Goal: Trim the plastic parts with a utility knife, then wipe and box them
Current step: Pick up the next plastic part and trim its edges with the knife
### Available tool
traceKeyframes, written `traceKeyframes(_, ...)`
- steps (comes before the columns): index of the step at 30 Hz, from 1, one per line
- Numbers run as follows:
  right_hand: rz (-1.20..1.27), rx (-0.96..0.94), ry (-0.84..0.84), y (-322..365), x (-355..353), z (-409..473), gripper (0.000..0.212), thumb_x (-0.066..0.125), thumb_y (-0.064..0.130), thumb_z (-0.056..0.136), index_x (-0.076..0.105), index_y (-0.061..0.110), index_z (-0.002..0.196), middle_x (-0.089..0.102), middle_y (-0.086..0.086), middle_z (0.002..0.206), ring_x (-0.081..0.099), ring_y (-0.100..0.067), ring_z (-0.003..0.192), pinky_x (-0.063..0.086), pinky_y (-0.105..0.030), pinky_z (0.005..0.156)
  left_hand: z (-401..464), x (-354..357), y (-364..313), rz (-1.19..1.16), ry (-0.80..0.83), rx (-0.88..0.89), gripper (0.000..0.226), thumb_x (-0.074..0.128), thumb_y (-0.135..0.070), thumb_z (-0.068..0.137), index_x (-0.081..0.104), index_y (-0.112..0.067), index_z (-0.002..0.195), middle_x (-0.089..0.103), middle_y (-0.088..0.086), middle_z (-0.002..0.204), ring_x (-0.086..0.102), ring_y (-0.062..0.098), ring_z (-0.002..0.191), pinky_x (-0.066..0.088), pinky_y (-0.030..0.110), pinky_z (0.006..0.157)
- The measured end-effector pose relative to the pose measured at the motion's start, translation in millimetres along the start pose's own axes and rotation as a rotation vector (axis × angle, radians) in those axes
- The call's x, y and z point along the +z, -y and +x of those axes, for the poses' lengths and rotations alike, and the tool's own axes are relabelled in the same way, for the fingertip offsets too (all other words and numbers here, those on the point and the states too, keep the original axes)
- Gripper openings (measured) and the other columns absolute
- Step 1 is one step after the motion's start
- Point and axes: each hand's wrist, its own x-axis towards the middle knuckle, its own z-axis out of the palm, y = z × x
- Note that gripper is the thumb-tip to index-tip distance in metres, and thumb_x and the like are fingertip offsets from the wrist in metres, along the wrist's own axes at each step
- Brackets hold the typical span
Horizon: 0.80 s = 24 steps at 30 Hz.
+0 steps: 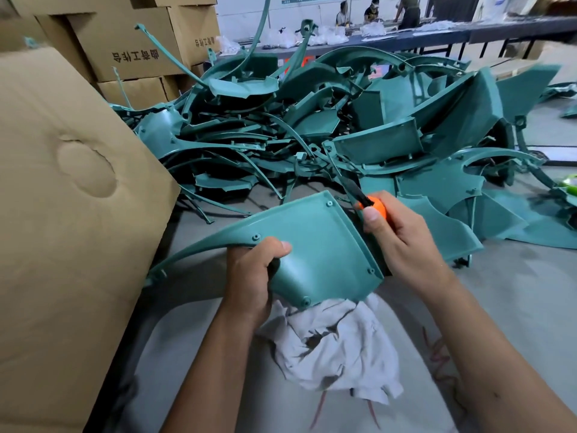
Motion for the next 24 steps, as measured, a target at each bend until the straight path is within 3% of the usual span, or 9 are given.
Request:
traceKeyframes(3,0.067,-0.022,0.056,2.8,-2.8,1.1,0.031,0.041,0.049,0.108,0.052,0.037,0.082,0.052,0.005,0.073,0.048,-0.013,0.069,0.037,-0.028,0.065,-3.1,-1.3,-6.5,-0.094,0.105,-0.123,0.012,0.062,-0.008,0.05,0.073,-0.01,0.056,0.068,0.006,0.061,0.067,0.019,0.052,0.054,0.023,0.053)
traceKeyframes(5,0.086,-0.01,0.062,6.3,-1.3,1.0,0.035,0.038,0.05,0.109,0.052,0.044,0.077,0.048,0.016,0.071,0.043,-0.002,0.068,0.033,-0.023,0.064,-3.0,-4.1,-8.4,-0.137,0.142,-0.15,0.021,0.054,-0.007,0.059,0.075,-0.009,0.058,0.071,0.007,0.063,0.069,0.019,0.054,0.055,0.023,0.052)
traceKeyframes(7,0.042,-0.007,0.061,7.3,0.8,1.0,0.036,0.037,0.052,0.108,0.051,0.046,0.075,0.045,0.014,0.069,0.042,-0.004,0.067,0.033,-0.027,0.062,-2.1,-7.7,-10.4,-0.165,0.157,-0.173,0.025,0.052,-0.008,0.061,0.077,-0.009,0.06,0.072,0.008,0.065,0.071,0.02,0.056,0.056,0.024,0.053)
traceKeyframes(11,-0.027,-0.011,0.083,8.8,-0.6,0.1,0.041,0.04,0.054,0.106,0.051,0.03,0.075,0.048,-0.004,0.069,0.047,-0.021,0.067,0.038,-0.037,0.062,1.0,-13.3,-12.1,-0.177,0.168,-0.243,0.034,0.06,-0.01,0.054,0.081,-0.005,0.079,0.076,0.017,0.084,0.074,0.027,0.07,0.06,0.03,0.06)
traceKeyframes(13,-0.04,-0.02,0.104,11.1,-3.0,-0.8,0.049,0.041,0.054,0.105,0.052,0.017,0.074,0.047,-0.008,0.067,0.045,-0.026,0.066,0.038,-0.042,0.061,2.9,-12.8,-11.9,-0.227,0.139,-0.21,0.031,0.057,-0.009,0.059,0.082,-0.007,0.078,0.077,0.015,0.086,0.075,0.026,0.073,0.061,0.031,0.061)
traceKeyframes(18,0.073,-0.067,0.173,21.1,-11.5,-4.2,0.049,0.043,0.058,0.105,0.042,0.027,0.067,0.036,0.002,0.063,0.034,-0.009,0.061,0.027,-0.031,0.057,8.8,-14.3,-14.8,-0.407,0.013,-0.137,0.025,0.056,-0.012,0.062,0.08,-0.015,0.067,0.076,0.006,0.082,0.074,0.024,0.076,0.063,0.037,0.07)
traceKeyframes(21,0.152,-0.046,0.216,26.3,-15.6,-6.6,0.069,0.039,0.072,0.101,0.038,0.013,0.065,0.03,-0.003,0.063,0.029,-0.011,0.06,0.022,-0.035,0.057,13.8,-15.2,-14.9,-0.435,-0.086,-0.112,0.025,0.056,-0.011,0.07,0.08,-0.018,0.068,0.075,0.002,0.088,0.071,0.025,0.088,0.057,0.04,0.084)
traceKeyframes(24,0.191,-0.007,0.305,30.4,-17.4,-9.5,0.07,0.04,0.075,0.099,0.044,0.021,0.055,0.03,0.007,0.056,0.026,-0.005,0.055,0.02,-0.025,0.053,16.0,-15.3,-14.8,-0.461,-0.139,-0.088,0.042,0.047,-0.011,0.088,0.078,-0.019,0.061,0.075,-0.002,0.077,0.074,0.018,0.07,0.059,0.029,0.06)
